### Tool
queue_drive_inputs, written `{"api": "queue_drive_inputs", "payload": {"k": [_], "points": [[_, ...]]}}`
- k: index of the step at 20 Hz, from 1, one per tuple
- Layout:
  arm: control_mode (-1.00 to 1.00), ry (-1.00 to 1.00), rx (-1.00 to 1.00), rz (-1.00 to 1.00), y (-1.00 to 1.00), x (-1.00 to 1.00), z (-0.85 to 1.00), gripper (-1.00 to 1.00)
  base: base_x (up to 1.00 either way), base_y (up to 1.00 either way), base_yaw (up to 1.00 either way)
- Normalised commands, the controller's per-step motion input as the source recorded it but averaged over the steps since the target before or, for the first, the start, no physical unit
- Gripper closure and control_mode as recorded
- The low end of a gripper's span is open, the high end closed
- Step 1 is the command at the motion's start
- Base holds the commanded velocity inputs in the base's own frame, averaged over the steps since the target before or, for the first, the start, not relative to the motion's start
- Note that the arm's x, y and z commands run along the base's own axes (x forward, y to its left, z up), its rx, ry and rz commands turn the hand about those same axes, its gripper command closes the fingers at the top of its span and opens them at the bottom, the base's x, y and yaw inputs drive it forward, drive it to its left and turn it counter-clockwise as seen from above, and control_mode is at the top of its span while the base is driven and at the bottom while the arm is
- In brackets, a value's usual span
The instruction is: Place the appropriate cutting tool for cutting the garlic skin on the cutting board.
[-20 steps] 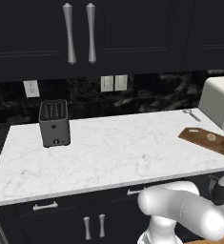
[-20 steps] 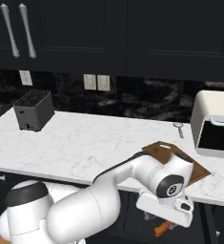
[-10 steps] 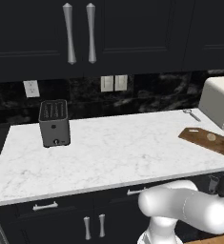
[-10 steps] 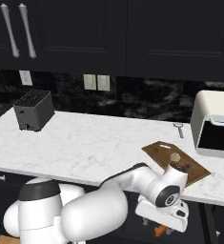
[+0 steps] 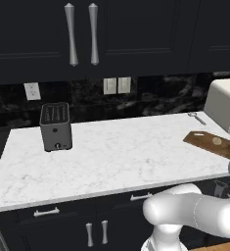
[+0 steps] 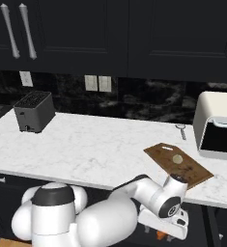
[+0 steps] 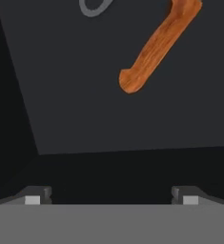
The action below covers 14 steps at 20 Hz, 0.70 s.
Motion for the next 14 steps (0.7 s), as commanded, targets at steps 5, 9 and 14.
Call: {"api": "queue_drive_inputs", "payload": {"k": [5, 9, 14], "points": [[-1.00, 0.00, -0.03, 0.00, 0.07, -0.29, -0.38, -1.00, 0.00, 0.00, 0.00], [-1.00, 0.02, -0.03, -0.02, 0.13, -0.74, -0.11, -1.00, 0.00, 0.00, 0.00], [-1.00, 0.05, -0.03, -0.03, 0.10, -0.86, 0.00, -1.00, 0.00, 0.00, 0.00]]}}
